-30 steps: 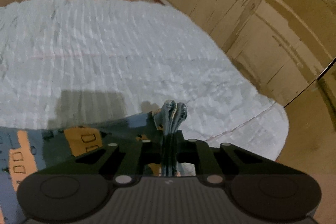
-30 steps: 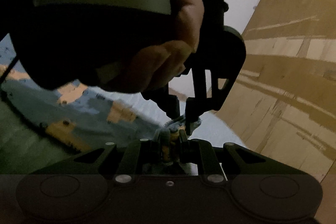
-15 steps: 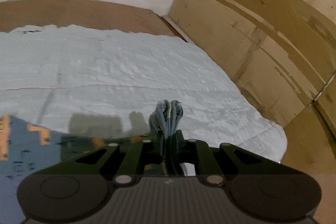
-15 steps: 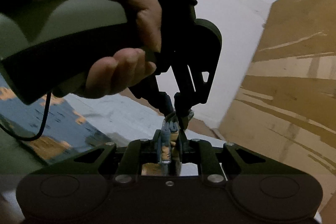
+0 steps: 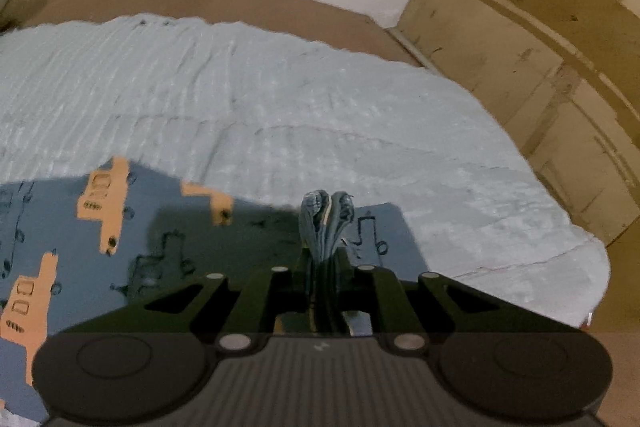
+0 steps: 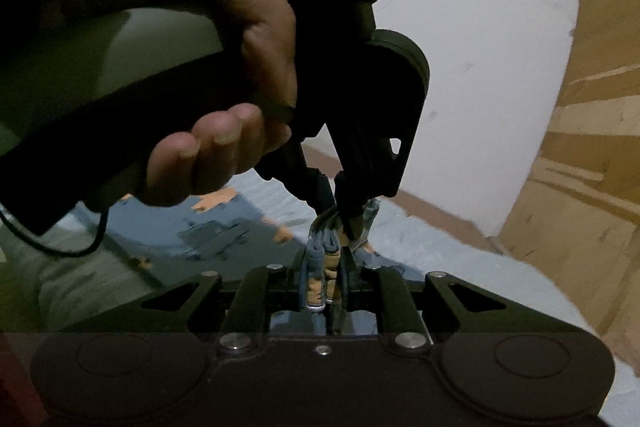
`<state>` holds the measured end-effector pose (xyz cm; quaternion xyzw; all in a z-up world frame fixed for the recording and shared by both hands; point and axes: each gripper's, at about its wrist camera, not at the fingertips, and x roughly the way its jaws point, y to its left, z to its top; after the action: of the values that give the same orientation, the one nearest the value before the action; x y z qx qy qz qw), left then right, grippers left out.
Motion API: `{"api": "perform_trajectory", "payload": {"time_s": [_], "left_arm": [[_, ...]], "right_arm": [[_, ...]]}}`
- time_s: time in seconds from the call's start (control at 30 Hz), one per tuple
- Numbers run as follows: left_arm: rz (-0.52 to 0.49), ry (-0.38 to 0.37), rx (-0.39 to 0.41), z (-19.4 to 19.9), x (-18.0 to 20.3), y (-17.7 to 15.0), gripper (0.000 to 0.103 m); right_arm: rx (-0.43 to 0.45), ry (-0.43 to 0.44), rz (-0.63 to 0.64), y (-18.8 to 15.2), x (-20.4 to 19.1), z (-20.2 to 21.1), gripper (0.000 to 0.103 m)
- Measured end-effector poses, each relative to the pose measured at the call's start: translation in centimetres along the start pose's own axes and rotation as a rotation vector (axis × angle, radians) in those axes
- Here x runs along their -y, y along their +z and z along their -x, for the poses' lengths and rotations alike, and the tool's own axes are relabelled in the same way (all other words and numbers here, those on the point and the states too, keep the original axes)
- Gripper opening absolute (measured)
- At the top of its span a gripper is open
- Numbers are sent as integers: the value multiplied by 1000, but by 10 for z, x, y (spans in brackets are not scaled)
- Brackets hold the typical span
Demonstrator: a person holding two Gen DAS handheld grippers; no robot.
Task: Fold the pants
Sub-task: 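Lift the pants end with both grippers and fold it over the pants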
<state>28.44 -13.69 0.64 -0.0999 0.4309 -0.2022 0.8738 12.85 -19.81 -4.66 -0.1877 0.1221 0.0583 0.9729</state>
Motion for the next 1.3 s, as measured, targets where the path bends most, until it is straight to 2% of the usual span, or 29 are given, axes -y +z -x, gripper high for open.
{"api": "perform_trajectory", "payload": {"time_s": [0.23, 0.5, 0.8, 0.93, 1.07, 1.3], "left_arm": [[9, 53, -32, -22, -16, -17, 11], [21, 54, -38, -26, -20, -20, 11], [30, 53, -32, -23, -18, -17, 11], [15, 57, -15, -13, -11, -9, 11], [-42, 95, 13, 7, -5, 4, 11], [-79, 173, 16, 40, -30, 13, 11]], "right_arm": [[-45, 61, -29, -16, -16, -17, 16], [-50, 76, -48, -21, -17, -31, 16], [-43, 71, -60, -24, -14, -26, 16], [-35, 67, -82, -18, -10, -23, 16], [-6, 66, -117, 0, -5, -21, 16], [54, 119, -114, 31, -22, -17, 16]]}}
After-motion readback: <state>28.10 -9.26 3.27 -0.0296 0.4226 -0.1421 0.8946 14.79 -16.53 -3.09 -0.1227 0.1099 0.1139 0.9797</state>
